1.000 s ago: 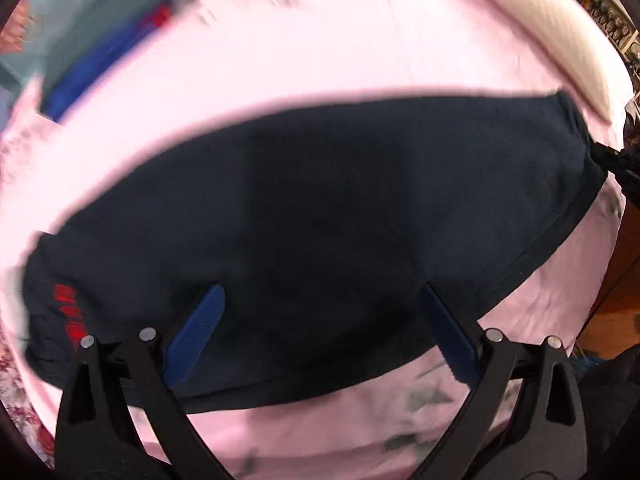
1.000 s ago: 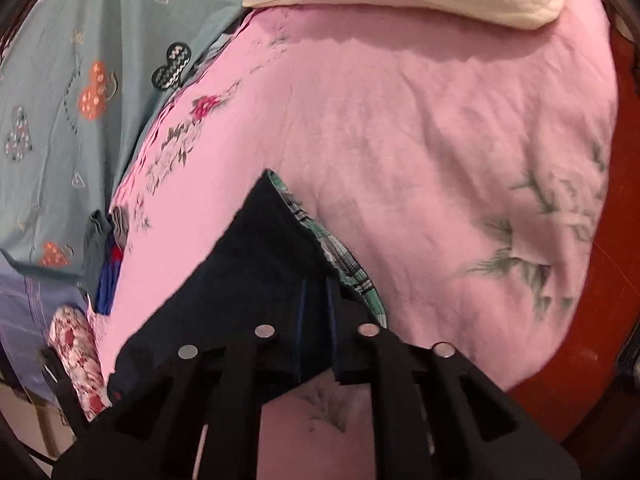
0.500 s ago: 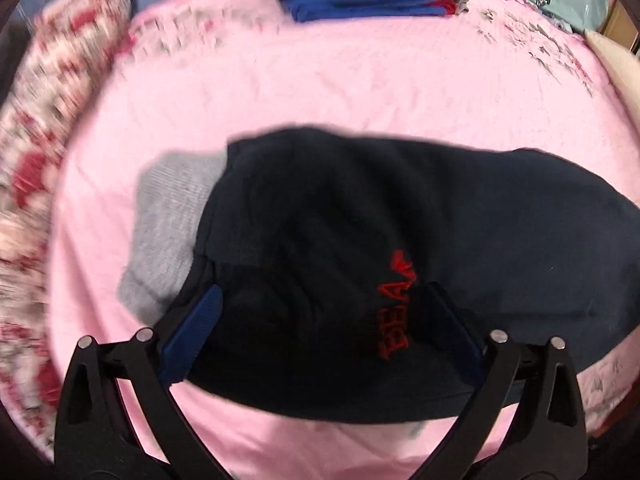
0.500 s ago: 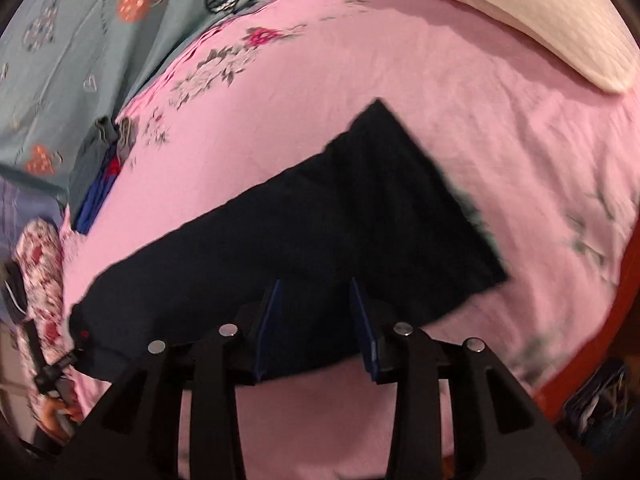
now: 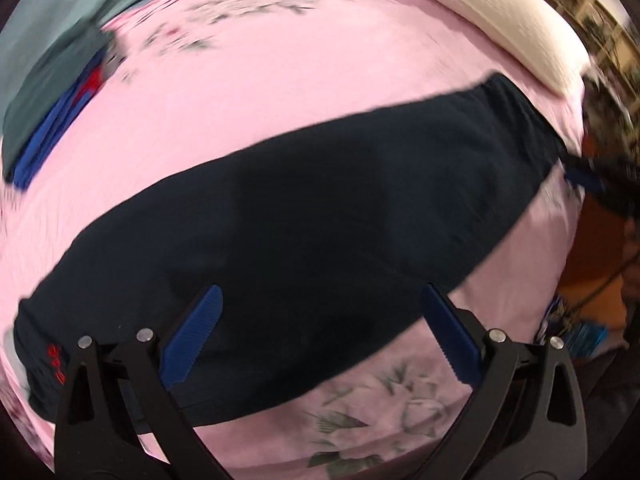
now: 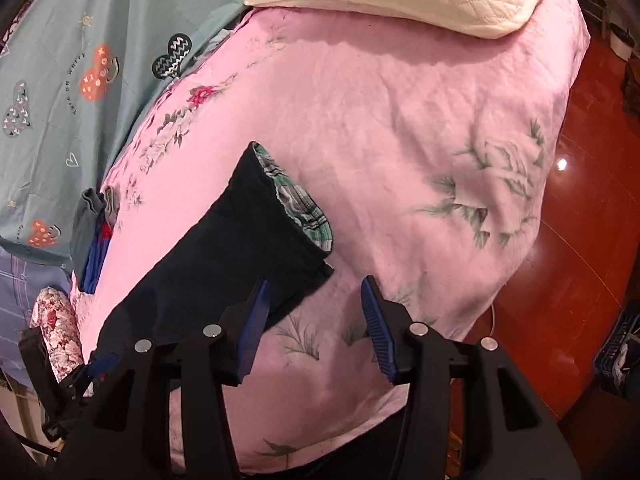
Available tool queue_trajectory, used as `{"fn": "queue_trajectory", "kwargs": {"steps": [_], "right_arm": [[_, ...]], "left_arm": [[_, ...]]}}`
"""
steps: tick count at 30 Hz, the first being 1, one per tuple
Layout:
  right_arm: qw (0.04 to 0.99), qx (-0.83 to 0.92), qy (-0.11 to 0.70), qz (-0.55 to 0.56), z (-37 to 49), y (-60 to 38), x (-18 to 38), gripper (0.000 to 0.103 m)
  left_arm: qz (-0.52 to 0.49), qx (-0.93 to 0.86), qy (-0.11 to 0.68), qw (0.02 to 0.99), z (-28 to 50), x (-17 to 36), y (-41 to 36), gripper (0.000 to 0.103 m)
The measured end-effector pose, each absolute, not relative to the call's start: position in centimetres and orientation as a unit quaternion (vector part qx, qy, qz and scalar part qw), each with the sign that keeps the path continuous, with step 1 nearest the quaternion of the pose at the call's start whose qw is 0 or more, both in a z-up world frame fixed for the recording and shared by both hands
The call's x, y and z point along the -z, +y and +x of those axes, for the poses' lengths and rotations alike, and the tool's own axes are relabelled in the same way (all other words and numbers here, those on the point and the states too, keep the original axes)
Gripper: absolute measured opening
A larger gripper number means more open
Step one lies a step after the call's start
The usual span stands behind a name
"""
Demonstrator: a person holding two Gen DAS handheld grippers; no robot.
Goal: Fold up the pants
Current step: 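Lower the waistband onto the sheet and open the right tool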
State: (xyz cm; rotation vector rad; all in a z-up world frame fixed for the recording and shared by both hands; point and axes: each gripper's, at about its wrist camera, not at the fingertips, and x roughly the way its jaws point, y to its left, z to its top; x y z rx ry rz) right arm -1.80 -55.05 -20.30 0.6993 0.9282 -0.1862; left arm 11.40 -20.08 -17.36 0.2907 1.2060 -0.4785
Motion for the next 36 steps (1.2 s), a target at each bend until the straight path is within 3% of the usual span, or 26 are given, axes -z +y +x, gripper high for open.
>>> {"fn": "queue_trajectory", "kwargs": {"steps": [10,17,18,22,24,26,32,34,36], "right_arm": [[0.832,0.054,0.44,0.333,0.9,-54.3,21.7,0.049],[0.804,0.022,0.433,0.406,0.4,-54.8,22.2,0.049],[0.802,0.039,0.442,0.4,0.5,-54.8,22.4,0.042],[0.802,0.031,0.438,0.406,0.9,-54.2,22.0,0.044],[0.839,0.032,0.403,0.363,0.8,-53.3,20.1,0.034],[0.876,0.01,0.383,0.292,0.9,-51.6,18.2,0.032],[0.844,0.043,0.432,0.315,1.3,-52.3,21.3,0.035],[0.83,0.048,0.434,0.347,1.0,-53.2,22.2,0.043],[0.823,0.047,0.423,0.377,1.0,-53.7,22.3,0.044]], "left_arm": [[0.115,0.189,0.58,0.784,12.2,17.9,-20.3,0.101],[0.115,0.175,0.581,0.787,12.1,17.9,-19.2,0.101],[0.113,0.173,0.582,0.786,12.0,17.8,-19.1,0.101],[0.107,0.17,0.587,0.784,12.2,17.9,-18.8,0.101],[0.112,0.172,0.586,0.784,12.2,18.0,-18.9,0.101],[0.116,0.173,0.583,0.785,12.0,17.9,-19.0,0.101],[0.112,0.171,0.587,0.783,12.1,18.1,-18.7,0.101],[0.111,0.171,0.588,0.782,12.1,18.2,-18.6,0.101],[0.116,0.172,0.59,0.78,12.1,18.3,-18.7,0.101]]}}
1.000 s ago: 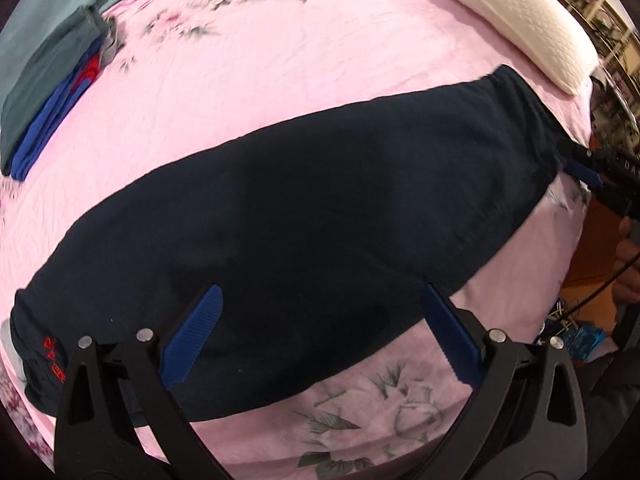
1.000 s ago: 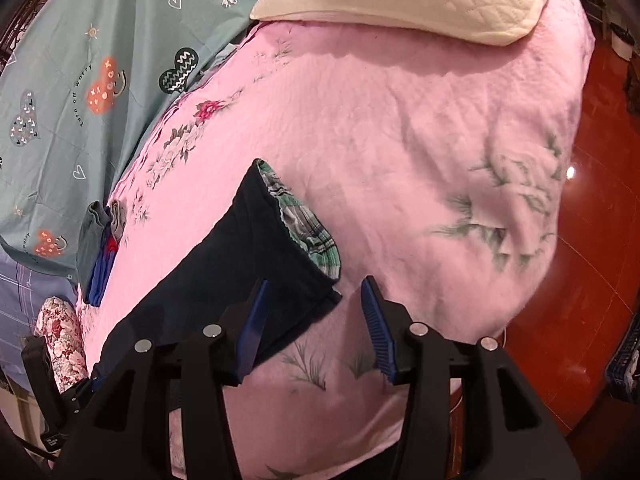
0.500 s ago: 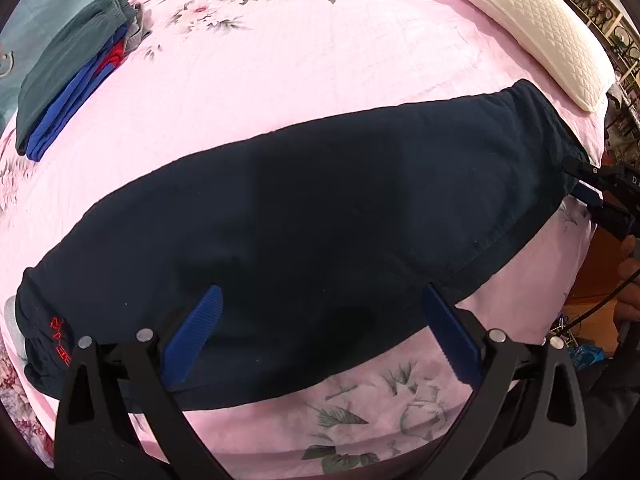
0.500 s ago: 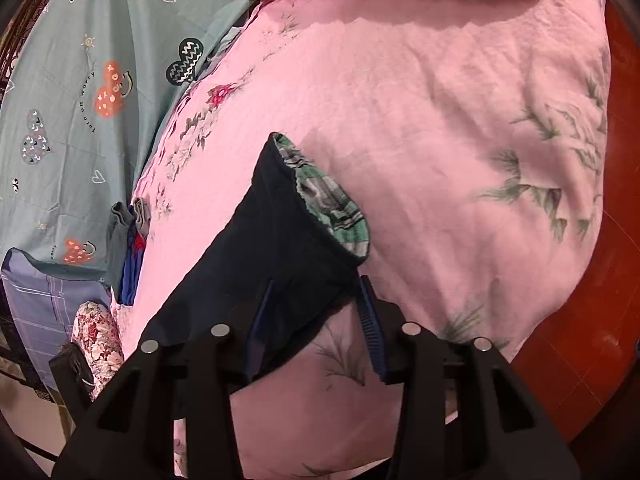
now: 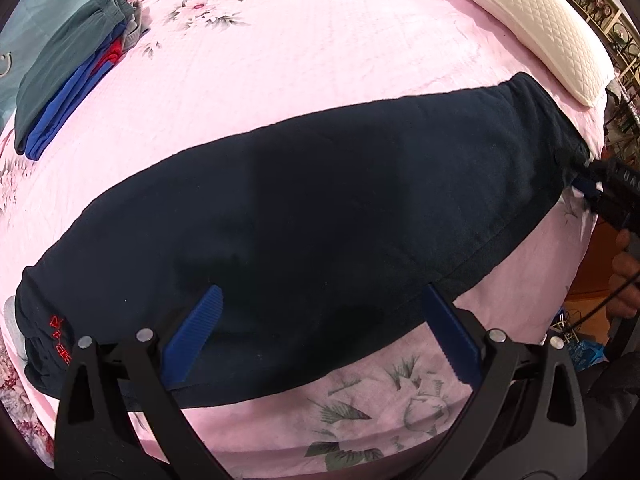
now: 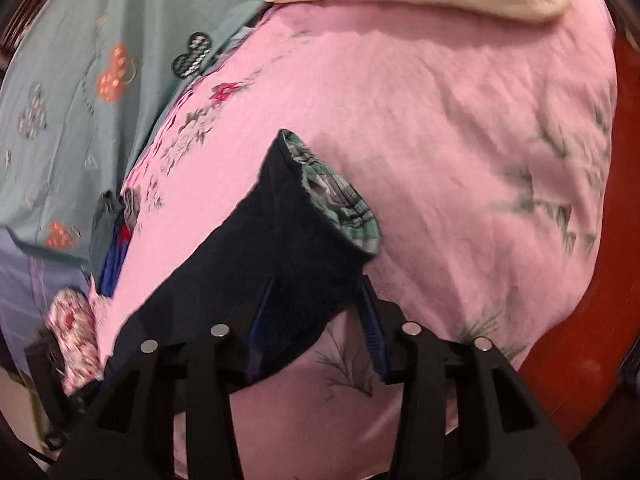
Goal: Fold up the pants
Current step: 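Lower the waistband onto the sheet and open the right tool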
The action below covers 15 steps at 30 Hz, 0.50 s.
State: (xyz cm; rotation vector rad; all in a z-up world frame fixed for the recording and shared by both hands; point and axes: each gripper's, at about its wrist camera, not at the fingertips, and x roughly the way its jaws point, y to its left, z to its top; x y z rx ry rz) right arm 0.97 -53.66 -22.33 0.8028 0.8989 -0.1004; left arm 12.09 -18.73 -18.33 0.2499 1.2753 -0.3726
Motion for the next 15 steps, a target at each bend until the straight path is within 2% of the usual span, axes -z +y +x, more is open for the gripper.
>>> {"fn": "queue_trajectory", "kwargs": {"steps": [2,5,7,11,15], "right_arm": [[0.83,0.038,0.415,0.371,1.5,-52.8,21.2,0.045],[0.903,-0.013,0.381,0.198,2.2,-47.4,16.8,0.045],[0.909,-0.034,0.387,0.149,2.8,-45.4,16.5,0.045],[0.884,0.019,0.43,0.183,3.5,-46.7,18.5,0.046],[0.872,0.134,0.411,0.23,1.7,-50.8,17.8,0.049]], "left_arm": [[0.118,0.175,0.59,0.779,11.9,18.4,-18.8,0.101],[0.122,0.173,0.592,0.778,11.9,18.5,-18.8,0.101],[0.119,0.173,0.592,0.778,12.0,18.5,-18.7,0.101],[0.115,0.168,0.594,0.778,11.9,18.6,-18.3,0.101],[0.107,0.149,0.595,0.783,11.9,18.8,-16.8,0.101]]}}
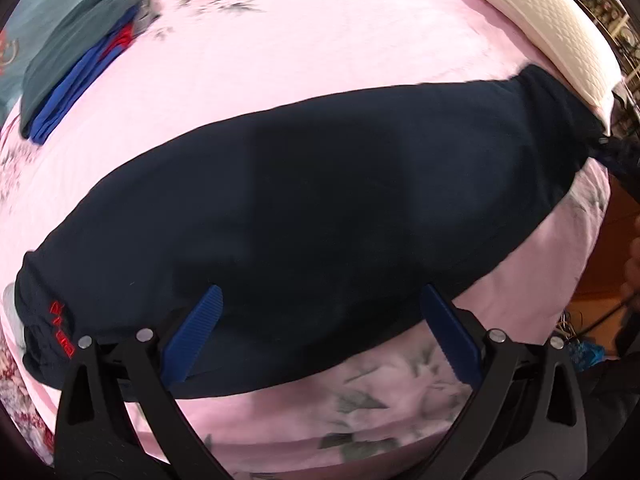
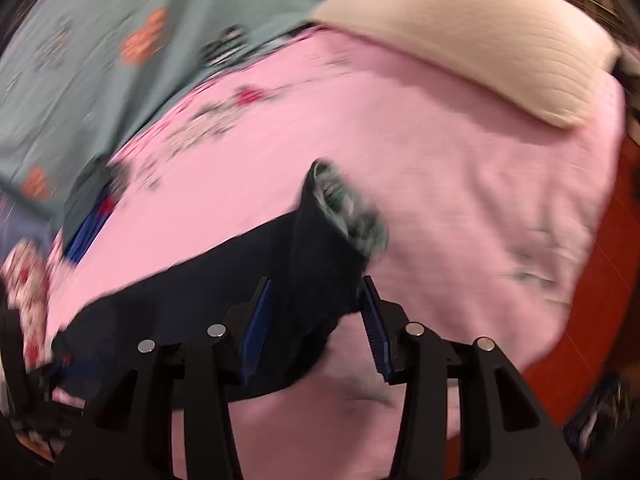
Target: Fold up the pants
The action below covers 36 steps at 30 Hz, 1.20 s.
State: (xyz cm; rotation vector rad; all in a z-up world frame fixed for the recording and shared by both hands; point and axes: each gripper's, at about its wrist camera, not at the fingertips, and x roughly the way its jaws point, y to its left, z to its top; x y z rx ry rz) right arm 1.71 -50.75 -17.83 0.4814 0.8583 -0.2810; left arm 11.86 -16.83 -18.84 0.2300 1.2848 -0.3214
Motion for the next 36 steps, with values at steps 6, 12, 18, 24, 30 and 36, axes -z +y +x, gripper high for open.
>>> {"fn": "queue_trajectory", "kwargs": {"steps": [6,12,18,24,30,36], "right_arm": [[0.904,0.106,0.371,0.185,2.6,-48.1,13.4,0.052],[0.862,-0.187,0.438,0.174,9.3,-35.4,14.2,0.052],[0.783,-0.363,0.495,0.101,19.7,-21.3,17.2,0.053],[0.625,-0.45,0.638,0.016,23.5,-14.9,23.7,0.054],[0.529,-0.557,0.64,0.018,21.0,-14.5,22.0,0.054],[0.538,-0.523,0.661,0.012,23.1,-14.1,24.6,0.055]], "left_arm": [[0.021,0.059,0.612,0.788,12.2,20.3,-8.9,0.101],[-0.006,0.053,0.603,0.796,10.7,21.1,-5.4,0.101],[0.003,0.06,0.582,0.811,9.9,21.3,-6.0,0.101],[0.003,0.075,0.572,0.817,9.8,21.5,-5.5,0.101],[0.007,0.072,0.565,0.822,8.9,21.4,-5.5,0.101],[0.006,0.068,0.573,0.817,9.5,21.4,-6.0,0.101]]}}
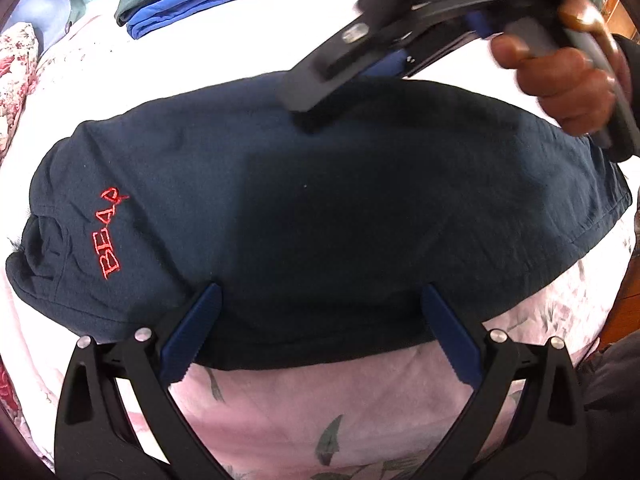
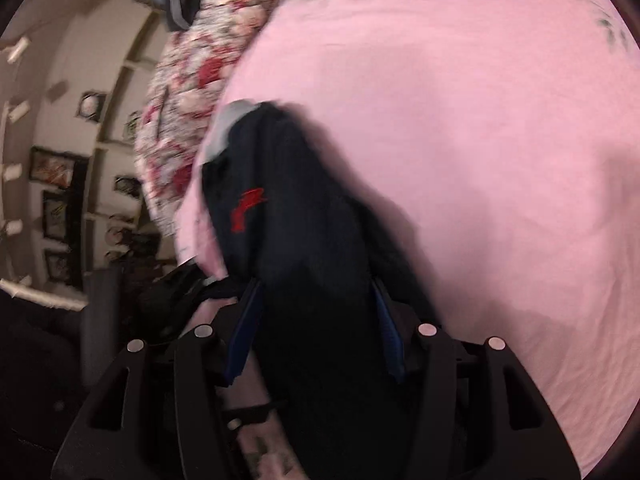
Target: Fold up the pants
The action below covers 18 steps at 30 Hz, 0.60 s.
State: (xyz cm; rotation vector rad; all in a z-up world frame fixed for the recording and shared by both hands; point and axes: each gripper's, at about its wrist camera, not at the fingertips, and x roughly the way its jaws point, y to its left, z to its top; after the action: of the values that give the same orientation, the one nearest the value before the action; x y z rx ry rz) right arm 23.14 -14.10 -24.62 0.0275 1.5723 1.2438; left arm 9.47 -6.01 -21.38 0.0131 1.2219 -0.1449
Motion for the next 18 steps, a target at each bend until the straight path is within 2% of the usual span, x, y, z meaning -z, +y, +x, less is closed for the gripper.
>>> {"fn": "queue_trajectory", "kwargs": {"steps": [2,4,7,10,12,14,16,17,18], "right_arm": [[0.479,-0.561,0.673,0.062,23.0,-13.4,25.3,0.058],[0.447,-0.583,0.675,0.067,22.3,-12.3,25.7,0.06],[0.482,-0.567,0.664,0.074,22.8,-11.2,25.9,0.063],[0.563,-0.542,0.613,0.115,25.4,-12.2,24.8,0.062],[0.551,-0.537,0.62,0.153,26.5,-13.1,25.4,0.054],[0.562,-0.53,0.618,0.146,26.6,-13.5,26.3,0.045],[0.551,-0.523,0.627,0.172,27.1,-13.8,27.9,0.04],[0.541,-0.524,0.632,0.183,27.4,-13.9,28.5,0.033],[0.528,-0.526,0.639,0.19,27.6,-14.1,28.7,0.031]], "left_arm": [[0.006,0.067,0.577,0.814,9.8,21.3,-6.3,0.101],[0.005,0.066,0.58,0.812,10.3,21.3,-6.6,0.101],[0.004,0.064,0.583,0.81,10.6,21.4,-6.7,0.101],[0.002,0.062,0.583,0.81,11.4,21.4,-6.8,0.101],[0.0,0.061,0.582,0.811,11.6,21.4,-6.9,0.101],[0.0,0.061,0.581,0.812,11.5,21.4,-6.9,0.101],[0.002,0.06,0.581,0.812,11.6,21.4,-7.0,0.101],[0.001,0.061,0.582,0.811,11.6,21.4,-7.1,0.101],[0.002,0.062,0.584,0.81,11.7,21.5,-7.2,0.101]]}}
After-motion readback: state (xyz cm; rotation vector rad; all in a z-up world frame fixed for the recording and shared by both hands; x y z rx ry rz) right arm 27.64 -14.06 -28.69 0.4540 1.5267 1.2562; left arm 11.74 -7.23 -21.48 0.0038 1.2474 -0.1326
